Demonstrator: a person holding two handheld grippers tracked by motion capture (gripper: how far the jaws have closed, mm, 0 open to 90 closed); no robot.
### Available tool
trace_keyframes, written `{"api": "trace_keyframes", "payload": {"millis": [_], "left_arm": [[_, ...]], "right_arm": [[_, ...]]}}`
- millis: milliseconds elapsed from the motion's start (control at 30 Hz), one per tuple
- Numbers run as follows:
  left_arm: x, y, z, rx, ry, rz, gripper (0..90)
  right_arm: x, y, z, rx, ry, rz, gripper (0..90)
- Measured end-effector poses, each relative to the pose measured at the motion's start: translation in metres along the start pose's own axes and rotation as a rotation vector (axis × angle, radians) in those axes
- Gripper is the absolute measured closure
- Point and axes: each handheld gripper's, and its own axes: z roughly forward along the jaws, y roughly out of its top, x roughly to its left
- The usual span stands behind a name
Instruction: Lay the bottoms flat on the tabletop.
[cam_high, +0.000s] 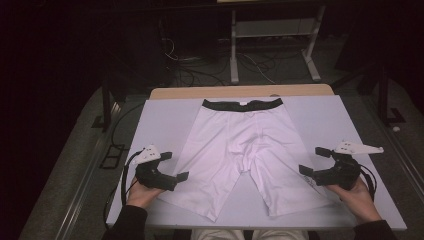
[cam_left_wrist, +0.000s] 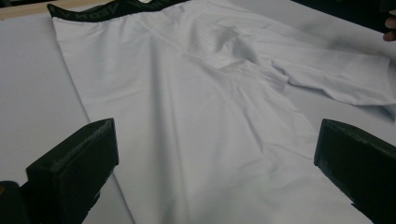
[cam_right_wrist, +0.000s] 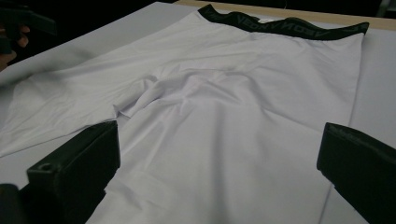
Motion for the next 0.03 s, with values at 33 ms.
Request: {"api": "trace_keyframes", "payload": {"millis": [33], "left_arm": [[-0.0004, -0.0001, 0.0008, 0.008, -0.002, 0.005, 0.0]], "right_arm": [[-0.0009, -0.0005, 0.0001, 0.005, 0.001, -0.002, 0.0]]}}
